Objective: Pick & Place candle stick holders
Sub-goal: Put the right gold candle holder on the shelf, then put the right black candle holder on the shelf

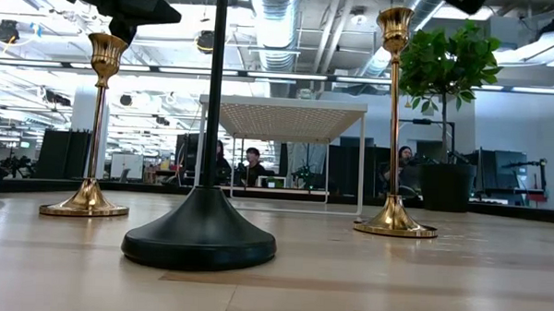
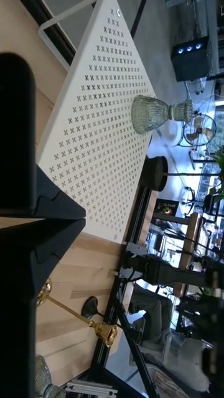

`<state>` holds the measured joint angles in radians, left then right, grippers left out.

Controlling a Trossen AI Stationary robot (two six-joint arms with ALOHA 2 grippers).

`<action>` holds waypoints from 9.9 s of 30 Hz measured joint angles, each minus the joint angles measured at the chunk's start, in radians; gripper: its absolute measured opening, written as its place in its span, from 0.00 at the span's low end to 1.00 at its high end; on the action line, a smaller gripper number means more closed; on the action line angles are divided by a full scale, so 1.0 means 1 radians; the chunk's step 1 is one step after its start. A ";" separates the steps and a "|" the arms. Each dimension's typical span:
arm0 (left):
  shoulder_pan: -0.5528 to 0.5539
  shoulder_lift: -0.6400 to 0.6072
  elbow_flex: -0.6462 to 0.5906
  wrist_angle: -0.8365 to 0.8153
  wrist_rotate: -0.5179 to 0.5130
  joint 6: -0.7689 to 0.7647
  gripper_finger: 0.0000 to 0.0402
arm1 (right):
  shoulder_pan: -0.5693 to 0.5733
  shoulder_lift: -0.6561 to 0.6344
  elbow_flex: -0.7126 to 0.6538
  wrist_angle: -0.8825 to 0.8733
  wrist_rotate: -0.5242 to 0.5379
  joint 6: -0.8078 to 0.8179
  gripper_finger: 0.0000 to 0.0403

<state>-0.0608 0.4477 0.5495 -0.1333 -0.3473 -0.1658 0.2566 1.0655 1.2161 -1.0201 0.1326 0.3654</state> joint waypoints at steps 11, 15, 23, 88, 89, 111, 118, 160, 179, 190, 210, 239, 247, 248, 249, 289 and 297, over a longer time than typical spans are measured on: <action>0.000 0.000 0.000 0.000 0.000 0.000 0.01 | 0.079 0.060 -0.147 0.091 -0.048 0.003 0.00; 0.000 0.000 0.000 0.000 0.000 0.000 0.01 | 0.076 0.092 -0.148 0.098 -0.086 0.003 0.00; 0.000 0.000 0.000 0.000 0.000 0.000 0.01 | 0.076 0.181 -0.147 0.108 -0.163 0.003 0.00; 0.000 0.000 0.000 -0.002 0.000 0.004 0.02 | 0.167 0.273 -0.508 0.774 0.051 0.201 0.00; 0.000 0.000 0.000 -0.002 0.000 0.004 0.02 | 0.159 0.273 -0.508 0.775 0.052 0.207 0.00; 0.000 0.000 -0.001 -0.008 0.000 0.004 0.02 | 0.161 0.276 -0.507 0.995 0.051 0.175 0.63; 0.000 0.000 -0.001 -0.008 0.000 0.004 0.02 | 0.139 0.282 -0.507 1.014 0.053 0.175 0.59; 0.000 0.000 -0.001 -0.008 0.000 0.004 0.02 | 0.093 0.282 -0.137 0.702 0.099 -0.042 0.06; 0.000 0.000 -0.001 -0.008 0.000 0.004 0.02 | -0.246 0.281 0.152 0.661 0.104 -0.349 0.06; 0.000 0.000 -0.001 -0.008 0.000 0.004 0.02 | -0.452 0.281 0.152 0.702 0.014 -0.373 0.06; 0.000 0.000 -0.001 -0.009 0.000 0.004 0.02 | -0.628 0.396 0.152 0.763 -0.106 -0.376 0.06; 0.000 0.000 -0.002 -0.009 0.000 0.004 0.02 | -0.660 0.444 0.152 0.702 -0.109 -0.373 0.10; 0.000 0.000 -0.002 -0.009 0.000 0.004 0.02 | -0.660 0.444 0.152 0.700 -0.107 -0.373 0.26; 0.000 0.000 -0.002 -0.009 0.000 0.004 0.02 | -0.660 0.444 0.152 0.699 -0.107 -0.373 0.27; 0.000 0.000 -0.002 -0.009 0.000 0.004 0.02 | -0.660 0.444 0.152 0.699 -0.107 -0.373 0.28; 0.000 0.000 -0.002 -0.009 0.000 0.004 0.02 | -0.339 0.371 0.556 -0.385 -0.200 -0.397 0.23; 0.000 0.006 -0.002 -0.008 0.000 0.004 0.02 | -0.123 0.216 0.499 -0.347 0.021 -0.245 0.05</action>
<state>-0.0608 0.4541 0.5480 -0.1417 -0.3473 -0.1619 0.1334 1.2810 1.7152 -1.3673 0.1536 0.1204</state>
